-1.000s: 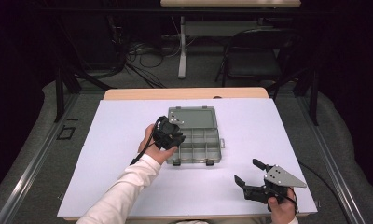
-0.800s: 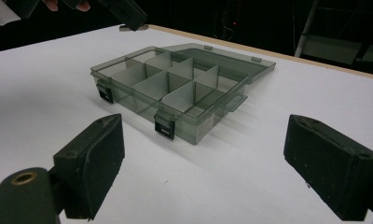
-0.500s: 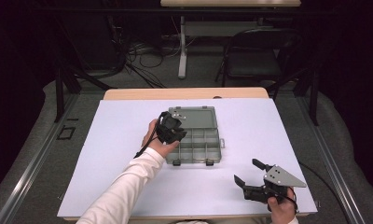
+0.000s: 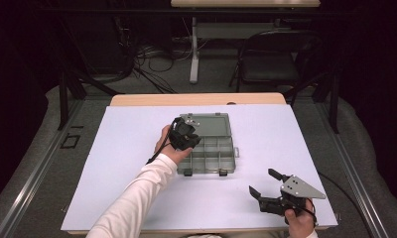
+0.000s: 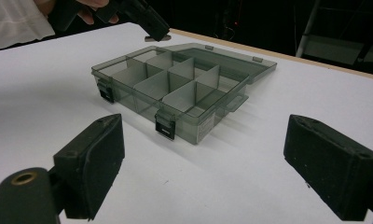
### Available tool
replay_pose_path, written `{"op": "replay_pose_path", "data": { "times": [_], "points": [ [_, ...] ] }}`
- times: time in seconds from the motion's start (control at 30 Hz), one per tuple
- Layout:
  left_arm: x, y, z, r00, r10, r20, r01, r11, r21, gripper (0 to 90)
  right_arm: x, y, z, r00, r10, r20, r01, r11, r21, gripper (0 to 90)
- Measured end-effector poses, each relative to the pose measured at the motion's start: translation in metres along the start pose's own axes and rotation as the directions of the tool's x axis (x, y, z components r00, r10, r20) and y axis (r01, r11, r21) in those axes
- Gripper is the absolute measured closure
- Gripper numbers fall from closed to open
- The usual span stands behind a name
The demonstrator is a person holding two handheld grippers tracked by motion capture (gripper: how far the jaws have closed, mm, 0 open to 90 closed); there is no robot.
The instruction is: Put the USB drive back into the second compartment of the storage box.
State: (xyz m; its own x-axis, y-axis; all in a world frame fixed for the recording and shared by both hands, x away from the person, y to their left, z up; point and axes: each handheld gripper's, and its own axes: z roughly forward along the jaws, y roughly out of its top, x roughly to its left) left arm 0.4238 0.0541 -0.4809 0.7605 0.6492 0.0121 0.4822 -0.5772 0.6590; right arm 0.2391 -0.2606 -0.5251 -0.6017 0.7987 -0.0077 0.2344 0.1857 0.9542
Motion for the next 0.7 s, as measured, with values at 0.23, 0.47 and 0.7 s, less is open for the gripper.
{"op": "replay_pose_path", "data": {
  "times": [0.23, 0.47, 0.7],
  "points": [
    [0.002, 0.0, 0.011, 0.9995, 0.013, 0.03, -0.013, 0.9999, 0.002, 79.3, 0.0, 0.0, 0.0, 1.0, 0.002, -0.001, -0.002, 1.0, 0.0, 12.1],
    [0.001, -0.001, 0.021, 0.9986, 0.027, 0.046, -0.028, 0.9995, 0.017, 79.3, 0.0, 0.0, 0.0, 1.0, 0.001, -0.002, -0.001, 1.0, 0.001, 12.2],
    [0.001, -0.003, 0.027, 0.9983, 0.031, 0.048, -0.033, 0.9985, 0.042, 79.3, 0.0, 0.0, 0.0, 1.0, -0.001, -0.004, 0.001, 1.0, 0.0, 12.3]
  ]
}}
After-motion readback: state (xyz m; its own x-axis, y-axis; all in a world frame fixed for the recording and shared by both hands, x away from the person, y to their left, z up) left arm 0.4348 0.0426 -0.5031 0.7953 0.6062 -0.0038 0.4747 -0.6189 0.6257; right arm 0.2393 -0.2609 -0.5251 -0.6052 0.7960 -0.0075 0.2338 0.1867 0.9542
